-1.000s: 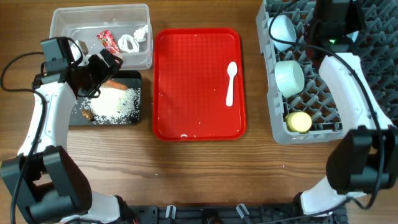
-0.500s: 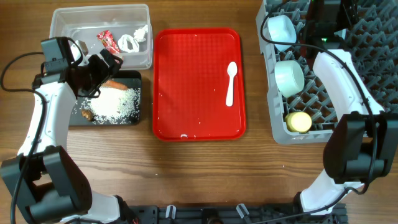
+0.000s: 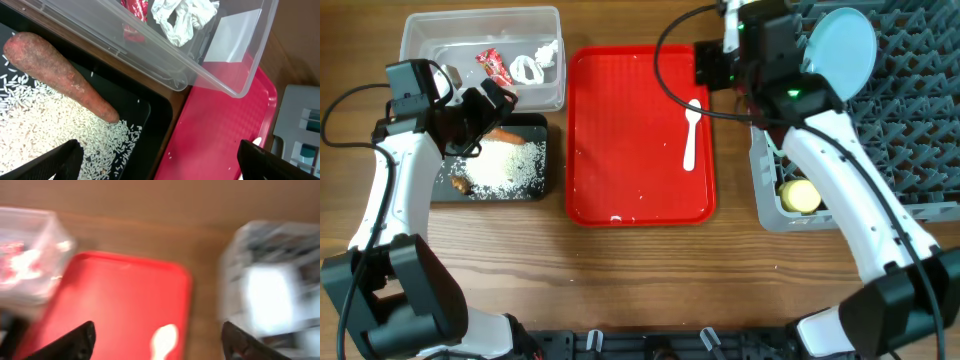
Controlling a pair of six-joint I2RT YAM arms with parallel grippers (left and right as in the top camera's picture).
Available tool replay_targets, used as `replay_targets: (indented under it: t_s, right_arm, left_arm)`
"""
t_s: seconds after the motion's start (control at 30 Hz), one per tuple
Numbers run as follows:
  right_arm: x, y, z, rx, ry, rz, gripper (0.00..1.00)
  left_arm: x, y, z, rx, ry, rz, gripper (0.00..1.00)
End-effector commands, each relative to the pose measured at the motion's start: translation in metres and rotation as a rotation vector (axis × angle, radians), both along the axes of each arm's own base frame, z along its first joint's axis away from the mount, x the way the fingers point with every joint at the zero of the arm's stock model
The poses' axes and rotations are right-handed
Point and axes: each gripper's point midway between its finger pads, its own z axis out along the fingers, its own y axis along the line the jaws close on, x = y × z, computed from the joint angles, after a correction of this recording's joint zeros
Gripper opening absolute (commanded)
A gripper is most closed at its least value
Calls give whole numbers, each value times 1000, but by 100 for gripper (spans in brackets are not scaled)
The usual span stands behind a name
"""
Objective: Sort waste into correct bins and load items into the dishwasher rack
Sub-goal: 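Reach the right gripper to the white spoon on the red tray and grasp it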
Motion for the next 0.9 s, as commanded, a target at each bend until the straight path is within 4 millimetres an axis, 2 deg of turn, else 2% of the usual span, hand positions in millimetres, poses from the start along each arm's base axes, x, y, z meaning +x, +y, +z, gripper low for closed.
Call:
replay_targets:
  t_s: [0.0,0.07,0.2,0.3,0.43,0.5,0.6,0.67,0.77,0.87]
  right_arm:
    - [-9,42,-70,170,249,11,73]
    - [-12,43,-106,137,333,4,71]
    - [-22,36,-169,69,489,-23,58]
    - [-25,30,-201,25,548,-49,47]
    - [-28,24,-227,-18,588,-73,38]
    - [-28,10,-239,-74,596,-138,37]
    - [-30,-2,-244,-119,602,-197,36]
    - [-30,-3,-244,-125,601,-199,36]
    - [-27,0,-242,-122,587,-179,36]
    - [-23,12,-223,-77,562,-113,37]
  left_arm:
    - [0,0,6,3,-17,-3,100]
    - [0,0,6,3,-18,-4,100]
    - [0,0,6,3,-18,-4,100]
    - [0,0,6,3,-18,-4,100]
    - [0,0,6,3,-18,-4,100]
    - [0,0,6,3,-18,-4,100]
    - [0,0,6,3,-18,-4,100]
    - [0,0,6,3,-18,-3,100]
    - [0,0,6,3,-18,-3,100]
    - [0,0,6,3,-18,-4,100]
